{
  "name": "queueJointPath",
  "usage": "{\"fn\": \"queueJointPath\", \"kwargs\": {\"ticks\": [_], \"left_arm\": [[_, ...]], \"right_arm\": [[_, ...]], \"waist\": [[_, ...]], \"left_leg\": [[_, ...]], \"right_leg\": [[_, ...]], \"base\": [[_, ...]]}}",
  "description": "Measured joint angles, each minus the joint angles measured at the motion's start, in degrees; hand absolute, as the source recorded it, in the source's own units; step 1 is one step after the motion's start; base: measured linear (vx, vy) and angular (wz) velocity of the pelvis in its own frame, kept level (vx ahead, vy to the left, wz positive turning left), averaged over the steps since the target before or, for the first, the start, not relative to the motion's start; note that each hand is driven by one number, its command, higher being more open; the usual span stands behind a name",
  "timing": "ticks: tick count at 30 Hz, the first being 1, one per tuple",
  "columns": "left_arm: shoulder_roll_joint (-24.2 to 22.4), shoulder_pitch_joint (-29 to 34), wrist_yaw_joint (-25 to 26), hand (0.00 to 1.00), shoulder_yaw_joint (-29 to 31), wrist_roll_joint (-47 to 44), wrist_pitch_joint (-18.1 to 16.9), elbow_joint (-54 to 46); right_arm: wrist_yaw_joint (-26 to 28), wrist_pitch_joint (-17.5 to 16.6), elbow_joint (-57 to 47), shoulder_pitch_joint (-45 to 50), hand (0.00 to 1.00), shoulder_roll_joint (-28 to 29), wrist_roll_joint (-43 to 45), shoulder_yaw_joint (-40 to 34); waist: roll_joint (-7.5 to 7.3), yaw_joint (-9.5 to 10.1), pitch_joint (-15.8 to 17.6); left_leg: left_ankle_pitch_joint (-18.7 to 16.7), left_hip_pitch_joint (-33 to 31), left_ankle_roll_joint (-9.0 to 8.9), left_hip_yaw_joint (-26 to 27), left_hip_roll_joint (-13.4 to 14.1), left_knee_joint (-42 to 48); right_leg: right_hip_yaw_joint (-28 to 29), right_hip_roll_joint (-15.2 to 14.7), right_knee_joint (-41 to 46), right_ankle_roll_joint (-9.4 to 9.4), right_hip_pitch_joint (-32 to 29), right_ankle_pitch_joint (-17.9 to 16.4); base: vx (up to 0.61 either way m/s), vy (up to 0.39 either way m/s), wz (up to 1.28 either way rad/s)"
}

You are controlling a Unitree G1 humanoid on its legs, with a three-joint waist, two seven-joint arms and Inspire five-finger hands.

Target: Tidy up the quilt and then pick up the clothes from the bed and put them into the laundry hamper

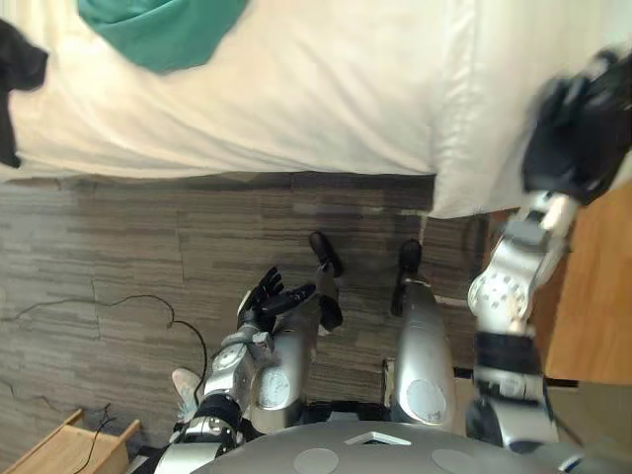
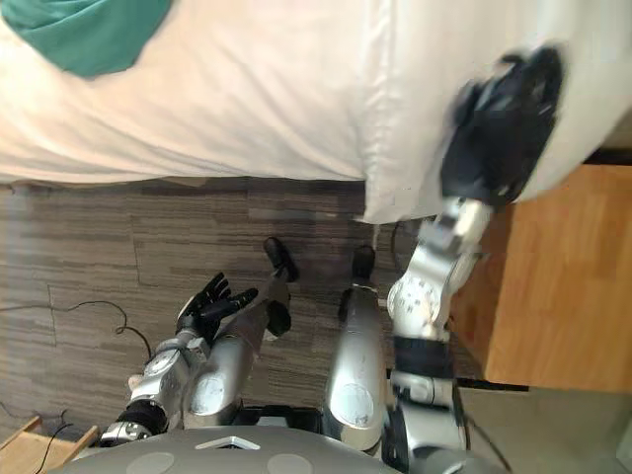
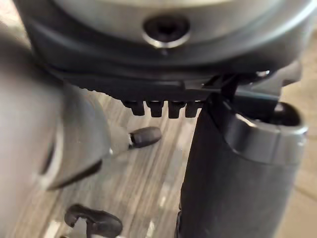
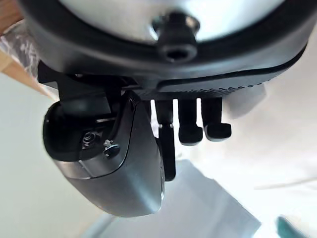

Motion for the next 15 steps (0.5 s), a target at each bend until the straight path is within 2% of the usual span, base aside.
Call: {"fn": "queueJointPath", "kwargs": {"ticks": [1, 3, 4, 5, 7, 9, 12, 14, 15], "left_arm": [[-0.14, -0.87, 0.24, 1.0, -0.38, -0.51, -0.2, 0.11], [-1.68, -4.37, 0.99, 1.0, -1.53, -2.66, -0.37, 0.6], [-2.09, -4.97, 1.03, 1.0, -1.52, -2.72, -0.37, 0.61], [-2.29, -5.31, 1.03, 1.0, -1.52, -3.07, -0.36, 0.33], [-1.82, -5.33, 1.05, 1.0, -1.39, -4.08, -0.08, 0.13], [-0.88, -4.9, 1.15, 1.0, -1.3, -3.92, 1.33, 0.61], [0.53, -1.41, 1.84, 1.0, -0.17, -2.3, 5.52, 2.81], [0.9, 2.7, 1.99, 1.0, 1.11, 1.4, 7.77, 3.45], [1.32, 3.85, 2.0, 1.0, 1.16, 2.84, 8.15, 3.86]], "right_arm": [[0.72, 1.1, 2.48, 1.79, 0.0, 0.28, 0.0, -0.01], [1.82, 5.91, 16.5, 7.12, 0.0, 1.22, 0.04, -1.15], [2.09, 7.18, 20.29, 8.2, 0.0, 1.37, -0.02, -1.82], [2.6, 9.41, 27.66, 10.32, 1.0, 1.81, -0.55, -2.61], [3.27, 11.82, 34.91, 14.82, 1.0, 2.22, -3.05, -3.23], [5.13, 12.36, 37.98, 19.56, 1.0, 2.65, -5.73, -4.39], [9.0, 11.58, 39.23, 25.88, 1.0, 3.66, -7.96, -6.03], [10.42, 10.36, 39.22, 27.03, 1.0, 4.04, -11.25, -5.76], [10.76, 10.03, 39.22, 27.07, 1.0, 4.05, -11.78, -5.54]], "waist": [[-0.35, -0.4, 0.0], [-1.92, -0.83, -0.13], [-2.26, -0.96, -0.32], [-2.99, -1.42, -0.83], [-3.88, -1.64, -2.84], [-4.59, -1.8, -5.29], [-6.88, -2.02, -11.63], [-8.62, -1.96, -15.12], [-8.92, -1.95, -15.73]], "left_leg": [[-0.04, 0.49, -0.05, 0.02, 0.07, 0.0], [-0.71, 3.6, -0.95, 0.44, 0.36, 0.0], [-0.71, 4.36, -0.95, 0.44, 0.36, -0.01], [-0.8, 5.96, -1.03, 0.49, 0.46, -0.03], [-1.32, 7.48, -1.07, 0.76, 0.94, -0.06], [-1.85, 8.88, -0.65, 0.72, 1.39, -0.09], [-3.15, 12.6, 0.99, 0.9, 2.29, -0.28], [-4.55, 15.98, 1.04, 1.38, 2.53, -0.27], [-4.8, 17.11, 1.08, 1.42, 2.54, -0.09]], "right_leg": [[0.01, 0.08, -0.1, 0.0, 0.51, 0.0], [0.39, 0.52, -1.67, -0.01, 4.0, 0.0], [0.26, 0.54, -2.1, -0.01, 5.02, 0.0], [0.23, 0.68, -2.59, -0.01, 6.81, 0.0], [0.06, 1.23, -3.75, -0.02, 8.79, -0.01], [-0.54, 1.65, -4.17, -0.21, 10.61, -0.16], [-1.45, 2.73, -5.88, -0.87, 15.27, -0.69], [-1.4, 3.1, -5.99, -0.92, 18.61, -1.76], [-1.48, 3.13, -6.26, -0.99, 19.81, -1.99]], "base": [[0.07, -0.072, -0.2], [0.08, -0.054, -0.16], [0.08, -0.047, -0.14], [0.06, -0.036, -0.06], [0.07, -0.055, -0.1], [0.08, -0.061, -0.02], [0.08, -0.053, -0.03], [0.08, -0.049, -0.07], [0.06, -0.035, -0.02]]}}
